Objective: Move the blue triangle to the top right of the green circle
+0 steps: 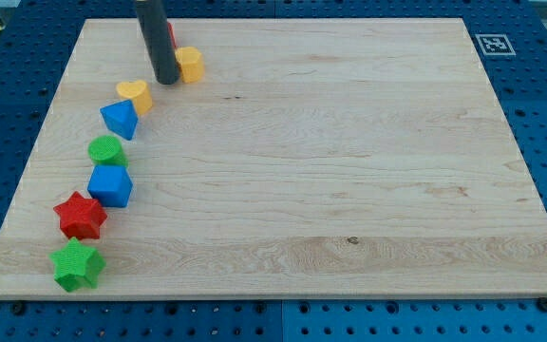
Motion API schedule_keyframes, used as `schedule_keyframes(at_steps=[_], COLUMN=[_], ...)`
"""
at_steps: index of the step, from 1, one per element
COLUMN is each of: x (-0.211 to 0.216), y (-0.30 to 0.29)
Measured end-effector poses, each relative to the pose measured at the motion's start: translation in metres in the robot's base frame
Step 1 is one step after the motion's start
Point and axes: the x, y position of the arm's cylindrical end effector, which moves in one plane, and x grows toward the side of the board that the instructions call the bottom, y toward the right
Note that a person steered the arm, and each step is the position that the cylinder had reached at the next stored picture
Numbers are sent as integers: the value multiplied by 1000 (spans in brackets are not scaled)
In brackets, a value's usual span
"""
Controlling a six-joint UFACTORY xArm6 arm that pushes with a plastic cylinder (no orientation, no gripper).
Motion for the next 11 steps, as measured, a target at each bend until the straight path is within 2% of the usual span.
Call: schedule_keyframes(at_steps=[1, 2, 5, 6, 8, 10, 11], x=[0, 0, 0, 14, 75, 80, 80], y=[24, 7, -137, -141, -124, -121, -102])
